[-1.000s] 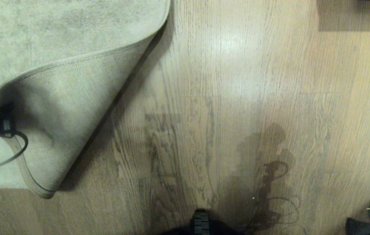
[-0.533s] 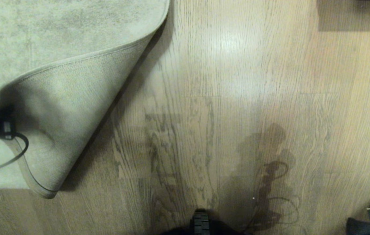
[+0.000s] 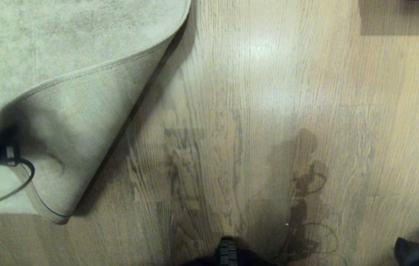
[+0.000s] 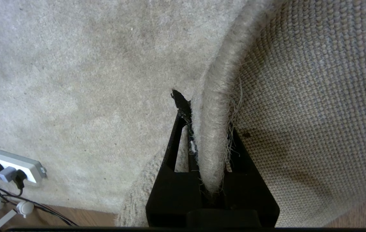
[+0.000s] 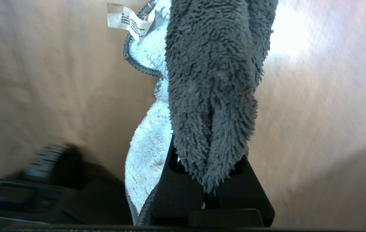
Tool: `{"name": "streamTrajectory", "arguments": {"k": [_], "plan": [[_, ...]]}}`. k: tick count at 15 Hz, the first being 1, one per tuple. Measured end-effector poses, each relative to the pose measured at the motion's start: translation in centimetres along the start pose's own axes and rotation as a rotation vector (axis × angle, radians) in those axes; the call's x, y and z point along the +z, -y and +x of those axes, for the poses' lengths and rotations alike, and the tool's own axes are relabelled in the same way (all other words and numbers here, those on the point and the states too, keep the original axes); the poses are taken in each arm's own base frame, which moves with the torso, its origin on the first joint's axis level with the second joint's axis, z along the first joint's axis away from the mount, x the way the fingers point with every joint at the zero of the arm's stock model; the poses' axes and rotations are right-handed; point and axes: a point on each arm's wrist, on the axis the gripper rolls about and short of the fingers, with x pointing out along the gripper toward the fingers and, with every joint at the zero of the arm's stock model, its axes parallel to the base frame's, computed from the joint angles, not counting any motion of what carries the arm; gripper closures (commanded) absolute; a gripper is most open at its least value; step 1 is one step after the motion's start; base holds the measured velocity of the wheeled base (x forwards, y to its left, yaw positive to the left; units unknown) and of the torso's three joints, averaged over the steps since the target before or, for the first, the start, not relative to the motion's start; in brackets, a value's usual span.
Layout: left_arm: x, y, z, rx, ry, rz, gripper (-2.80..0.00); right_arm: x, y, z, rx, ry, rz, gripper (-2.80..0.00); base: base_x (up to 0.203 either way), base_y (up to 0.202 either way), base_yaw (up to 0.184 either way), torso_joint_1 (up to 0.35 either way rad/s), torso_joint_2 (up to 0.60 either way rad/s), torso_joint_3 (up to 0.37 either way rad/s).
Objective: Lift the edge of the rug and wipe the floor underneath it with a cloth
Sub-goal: Lift up the carpet, then wipe the floor under the carpet with a rag
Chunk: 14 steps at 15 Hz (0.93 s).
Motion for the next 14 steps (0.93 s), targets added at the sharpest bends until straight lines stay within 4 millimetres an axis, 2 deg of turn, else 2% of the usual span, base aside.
{"name": "streamTrajectory", "arguments": {"k": [3, 5, 7, 11, 14], "plan": [[-0.3, 0.2, -0.2, -0.001, 0.005, 0.001, 0.0, 4.0, 0.2, 1.5, 0.117, -0.03, -0.012, 0.0, 0.0, 0.0, 0.0, 0.0, 0.0, 0.0], [-0.4, 0.2, -0.2, -0.001, 0.004, 0.0, 0.0, 6.6, 0.3, 3.3, 0.244, -0.055, -0.057, 0.0, 0.0, 0.0, 0.0, 0.0, 0.0, 0.0], [-0.4, 0.2, -0.2, 0.0, 0.003, -0.002, 0.0, 8.4, 0.4, 5.5, 0.363, -0.082, -0.121, 0.0, 0.0, 0.0, 0.0, 0.0, 0.0, 0.0], [-0.4, 0.2, -0.1, -0.003, 0.003, -0.001, 0.0, 10.4, -0.2, 9.1, 0.584, -0.11, -0.198, 0.0, 0.0, 0.0, 0.0, 0.0, 0.0, 0.0], [-0.4, 0.3, -0.1, -0.008, 0.002, 0.002, 0.0, 11.4, -2.1, 12.0, 0.731, -0.132, -0.22, 0.0, 0.0, 0.0, 0.0, 0.0, 0.0, 0.0]]}}
